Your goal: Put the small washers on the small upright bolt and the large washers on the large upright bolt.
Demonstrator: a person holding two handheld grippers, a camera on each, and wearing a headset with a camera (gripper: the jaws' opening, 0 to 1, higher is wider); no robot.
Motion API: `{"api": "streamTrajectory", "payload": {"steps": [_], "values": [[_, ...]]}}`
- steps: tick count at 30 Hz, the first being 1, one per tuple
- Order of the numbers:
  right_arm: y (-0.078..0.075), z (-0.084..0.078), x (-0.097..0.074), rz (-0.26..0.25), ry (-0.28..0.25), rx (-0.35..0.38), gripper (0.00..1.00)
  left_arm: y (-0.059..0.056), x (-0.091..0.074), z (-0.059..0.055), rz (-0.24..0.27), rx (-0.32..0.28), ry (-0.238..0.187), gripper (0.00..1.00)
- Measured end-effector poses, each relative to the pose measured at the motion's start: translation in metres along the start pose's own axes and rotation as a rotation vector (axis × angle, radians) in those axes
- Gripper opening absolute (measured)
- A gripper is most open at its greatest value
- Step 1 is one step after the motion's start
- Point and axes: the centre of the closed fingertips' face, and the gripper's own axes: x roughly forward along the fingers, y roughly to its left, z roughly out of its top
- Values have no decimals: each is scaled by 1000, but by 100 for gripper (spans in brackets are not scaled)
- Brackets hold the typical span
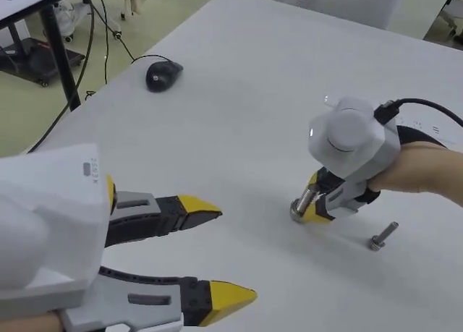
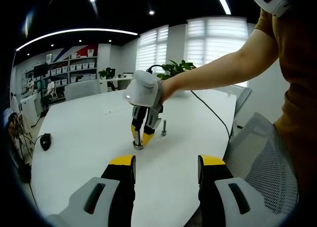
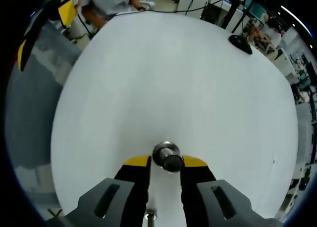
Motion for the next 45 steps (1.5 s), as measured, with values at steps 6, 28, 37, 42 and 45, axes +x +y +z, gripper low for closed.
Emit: {"api": "streamTrajectory", "payload": {"steps": [6, 28, 37, 42, 45], "values": [[5, -9, -9, -20, -19, 38, 24, 1, 0, 0, 0, 2, -2, 49], [94, -32, -65, -287, -401, 266, 23, -40, 12, 21, -138, -1, -34, 49], [135, -7, -100, -300, -710, 371, 25, -57, 5, 31, -201, 18, -49, 50], [156, -13, -120, -286, -849, 470, 40, -57, -5, 47, -190, -19, -124, 51], [166, -18, -130, -291, -868, 468, 43, -62, -10, 49, -210, -8, -127, 52]]}}
